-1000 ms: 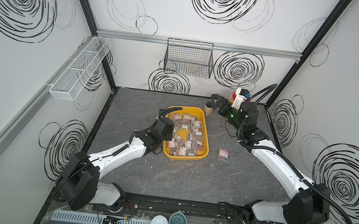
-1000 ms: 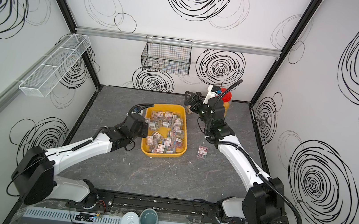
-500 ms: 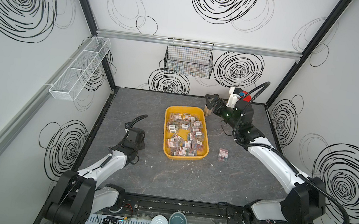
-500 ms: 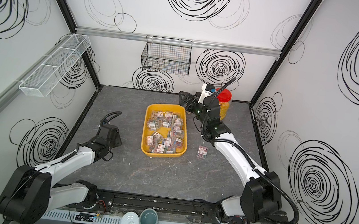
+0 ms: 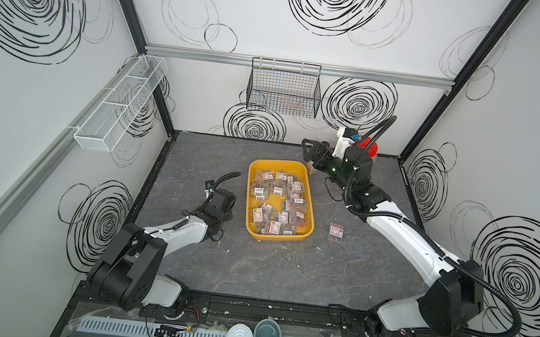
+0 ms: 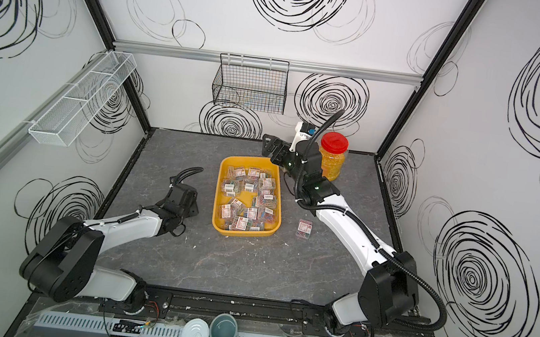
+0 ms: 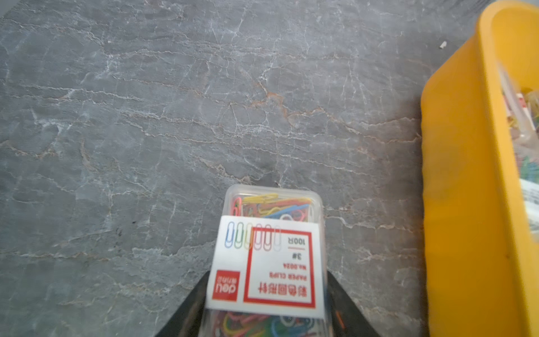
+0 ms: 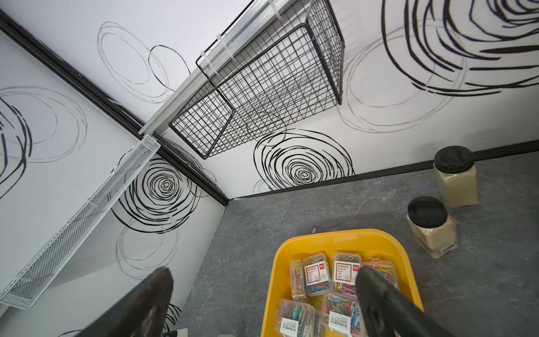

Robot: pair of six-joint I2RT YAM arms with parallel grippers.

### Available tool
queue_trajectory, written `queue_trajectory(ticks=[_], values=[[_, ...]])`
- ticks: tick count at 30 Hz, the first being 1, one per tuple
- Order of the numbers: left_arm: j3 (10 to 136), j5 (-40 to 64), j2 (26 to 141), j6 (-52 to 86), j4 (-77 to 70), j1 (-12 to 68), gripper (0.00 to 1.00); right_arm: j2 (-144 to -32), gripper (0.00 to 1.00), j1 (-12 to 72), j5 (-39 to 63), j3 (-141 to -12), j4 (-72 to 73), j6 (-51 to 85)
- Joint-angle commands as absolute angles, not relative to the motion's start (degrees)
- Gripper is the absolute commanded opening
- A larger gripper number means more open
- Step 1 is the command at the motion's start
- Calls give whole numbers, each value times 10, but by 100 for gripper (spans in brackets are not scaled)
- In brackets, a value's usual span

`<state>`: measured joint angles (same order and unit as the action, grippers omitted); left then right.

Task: Take the paper clips out of the storage box
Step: Place the boxed paper clips at the center of the board.

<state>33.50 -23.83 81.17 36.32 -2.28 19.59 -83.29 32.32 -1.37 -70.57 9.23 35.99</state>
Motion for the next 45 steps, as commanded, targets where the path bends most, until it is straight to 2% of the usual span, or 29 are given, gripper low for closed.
queue_trajectory(ticks=[1,10,23,29,32,42,45], values=[[350,-301,823,393,-43,208,32,-799,100,318,-47,-687,115,361],[368,-333,835,361,-60,270,35,-793,100,328,-44,-676,139,346],[353,-269,876,364,-126,270,38,-793,100,317,-11,-679,128,361],[345,-278,894,369,-137,271,40,-777,100,316,-21,-673,123,357],[345,-275,894,368,-135,271,46,-767,100,319,-33,-662,133,360],[342,-299,856,365,-99,275,76,-764,100,331,-46,-658,140,349],[344,-303,844,364,-85,275,81,-782,100,336,-37,-673,135,347]])
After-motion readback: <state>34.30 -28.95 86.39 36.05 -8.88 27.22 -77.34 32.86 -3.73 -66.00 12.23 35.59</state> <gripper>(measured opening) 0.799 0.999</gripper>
